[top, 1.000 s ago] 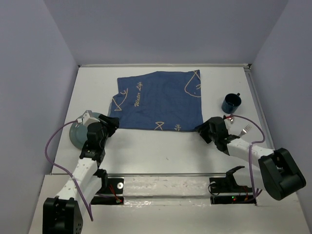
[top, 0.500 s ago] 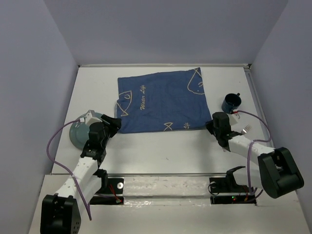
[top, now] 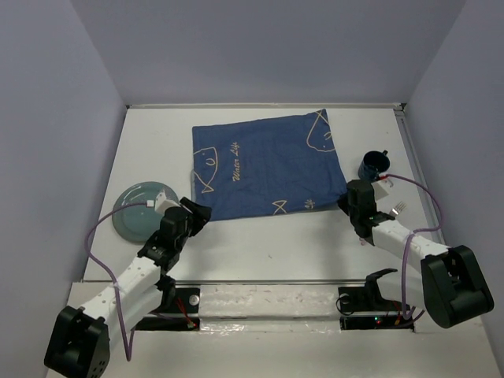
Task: Set the dinner table for one person
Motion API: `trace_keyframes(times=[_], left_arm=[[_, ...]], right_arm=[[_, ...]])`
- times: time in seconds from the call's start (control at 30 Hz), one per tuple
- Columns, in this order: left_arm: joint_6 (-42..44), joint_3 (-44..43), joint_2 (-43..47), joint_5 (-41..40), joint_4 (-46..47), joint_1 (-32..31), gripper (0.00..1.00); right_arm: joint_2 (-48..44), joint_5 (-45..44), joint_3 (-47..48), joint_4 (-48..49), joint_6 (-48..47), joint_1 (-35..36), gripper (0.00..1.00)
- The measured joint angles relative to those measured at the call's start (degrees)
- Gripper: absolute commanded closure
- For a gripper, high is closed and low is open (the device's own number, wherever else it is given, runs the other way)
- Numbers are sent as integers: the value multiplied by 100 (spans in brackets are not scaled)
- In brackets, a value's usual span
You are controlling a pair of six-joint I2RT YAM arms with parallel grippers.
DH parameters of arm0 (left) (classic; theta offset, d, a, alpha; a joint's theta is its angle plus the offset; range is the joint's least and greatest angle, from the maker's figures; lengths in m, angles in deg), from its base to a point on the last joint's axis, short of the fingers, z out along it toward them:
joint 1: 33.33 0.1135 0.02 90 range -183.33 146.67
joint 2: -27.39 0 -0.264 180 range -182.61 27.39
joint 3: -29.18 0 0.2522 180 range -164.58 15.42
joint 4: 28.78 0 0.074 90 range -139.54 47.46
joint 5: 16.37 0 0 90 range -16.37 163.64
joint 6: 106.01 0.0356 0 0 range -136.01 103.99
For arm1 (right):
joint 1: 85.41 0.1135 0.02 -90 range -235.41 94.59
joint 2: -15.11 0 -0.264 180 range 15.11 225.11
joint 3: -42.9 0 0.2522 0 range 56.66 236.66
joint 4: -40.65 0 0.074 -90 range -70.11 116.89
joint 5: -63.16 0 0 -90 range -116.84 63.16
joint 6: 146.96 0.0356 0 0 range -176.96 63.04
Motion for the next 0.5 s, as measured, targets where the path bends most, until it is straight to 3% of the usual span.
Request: trace_keyframes(times=[0.17, 0.3, 0.4, 0.43, 0.5], left_arm=[[-332, 310, -15, -396, -109, -68, 33], [-468, 256, -892, -522, 387, -9, 33], [-551, 184, -1303, -518, 756, 74, 40], [-570, 184, -1342, -518, 798, 96, 52], [-623, 186, -1331, -527, 796, 105, 61]], right_arm=[[37, 118, 0, 4, -90, 0, 100], [42, 245, 0, 20, -151, 0, 100], [42, 308, 0, 33, -192, 0, 100], [39, 337, 0, 33, -216, 0, 100], [39, 372, 0, 42, -243, 0, 100]])
